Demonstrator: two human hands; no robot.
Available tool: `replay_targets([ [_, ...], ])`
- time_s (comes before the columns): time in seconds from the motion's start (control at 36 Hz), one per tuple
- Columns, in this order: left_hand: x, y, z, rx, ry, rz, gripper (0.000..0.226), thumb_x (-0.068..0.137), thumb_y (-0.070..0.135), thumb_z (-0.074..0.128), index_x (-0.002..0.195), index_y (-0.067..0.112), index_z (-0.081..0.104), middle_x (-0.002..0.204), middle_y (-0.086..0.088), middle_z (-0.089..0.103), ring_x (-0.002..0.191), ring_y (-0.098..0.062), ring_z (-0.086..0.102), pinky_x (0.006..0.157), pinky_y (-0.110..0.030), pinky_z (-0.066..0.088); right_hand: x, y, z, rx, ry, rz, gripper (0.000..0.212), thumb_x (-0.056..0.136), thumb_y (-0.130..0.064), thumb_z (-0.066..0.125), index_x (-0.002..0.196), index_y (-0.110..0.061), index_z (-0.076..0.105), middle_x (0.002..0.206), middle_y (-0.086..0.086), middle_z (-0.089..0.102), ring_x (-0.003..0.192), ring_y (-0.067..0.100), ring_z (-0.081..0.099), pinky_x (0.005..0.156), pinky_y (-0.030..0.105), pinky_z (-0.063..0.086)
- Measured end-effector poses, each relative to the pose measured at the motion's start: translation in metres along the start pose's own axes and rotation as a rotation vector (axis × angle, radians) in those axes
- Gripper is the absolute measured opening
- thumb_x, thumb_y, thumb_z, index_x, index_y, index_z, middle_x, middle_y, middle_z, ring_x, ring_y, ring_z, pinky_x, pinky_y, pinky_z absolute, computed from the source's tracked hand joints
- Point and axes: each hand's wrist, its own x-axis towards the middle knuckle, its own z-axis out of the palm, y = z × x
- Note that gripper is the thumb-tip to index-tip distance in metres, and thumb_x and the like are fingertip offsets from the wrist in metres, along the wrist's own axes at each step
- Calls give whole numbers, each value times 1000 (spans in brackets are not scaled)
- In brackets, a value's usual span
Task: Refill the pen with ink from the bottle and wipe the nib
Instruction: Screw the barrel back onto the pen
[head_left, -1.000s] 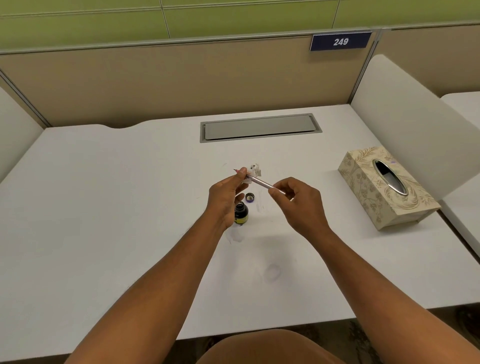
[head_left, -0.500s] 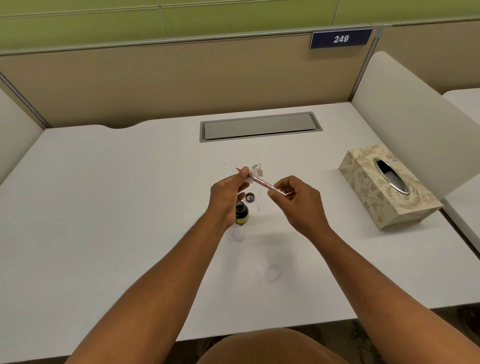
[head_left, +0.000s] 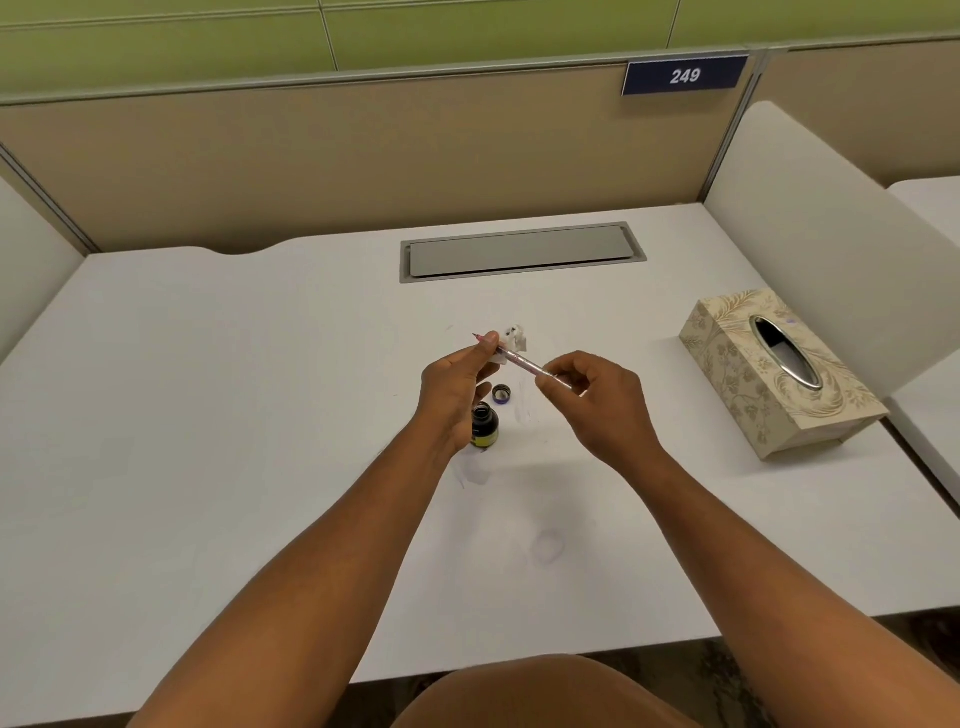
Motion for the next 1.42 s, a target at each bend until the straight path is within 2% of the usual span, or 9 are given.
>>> replay_targets([
  [0.14,0,0,-3,-27,-34,-7,13,89,28,72,87,16,78,103,-3,76,104,-18,68,93,-33,47,1,-2,3,20,-32,36,24,93,-36,61,77,-20,70,61,-6,60,52,6,46,53,23,37],
  [0.22,0,0,-5,-34,-69,-9,14,88,27,73,90,15,79,106,-1,76,108,-18,68,100,-36,45,2,-3,3,61,-60,76,29,95,-35,57,79,-17,73,68,2,67,48,4,44,50,22,34],
  [0.36,0,3,-6,-6,-78,6,13,88,28,73,91,16,79,103,1,77,105,-15,68,95,-33,45,1,-2,4,126,-99,131,28,97,-40,55,87,-24,76,72,-8,69,65,15,58,61,29,45],
  [0.47,1,3,-5,-1,-34,14,11,87,29,74,85,20,79,94,5,77,100,-14,68,93,-33,47,-1,-4,5,117,-73,85,20,88,-46,67,101,-32,72,84,-13,67,67,3,55,58,11,41],
  [0.64,1,1,-5,-3,-27,2,11,88,29,73,85,19,78,99,0,75,98,-14,68,95,-35,47,0,-8,9,82,-26,13,10,86,-24,70,96,-28,71,83,-12,70,77,-1,60,60,7,43],
  [0.89,2,1,-11,-24,-89,-24,15,88,28,72,92,15,79,108,2,76,108,-14,66,100,-41,41,2,-8,11,130,-36,63,9,89,-28,67,86,-25,75,63,-10,63,51,1,47,48,11,35],
  [1.03,3,-2,-15,-15,-104,-20,13,89,28,72,89,17,78,105,4,76,107,-12,66,101,-44,37,0,-8,12,148,-67,86,13,90,-28,65,81,-25,74,61,-9,61,48,3,43,47,13,33],
  [1.22,3,-7,-12,-2,-66,-9,14,84,34,76,82,21,80,94,3,77,95,-11,70,105,-45,38,-5,-6,16,213,-65,163,10,90,-30,65,88,-28,75,79,-5,74,78,23,67,74,39,55],
  [1.42,3,-18,-12,19,-54,-9,41,78,42,80,104,10,78,111,-4,75,110,-20,67,100,-40,47,-18,3,18,317,-4,241,12,95,-28,61,95,-25,74,82,-8,76,79,12,66,79,35,54],
])
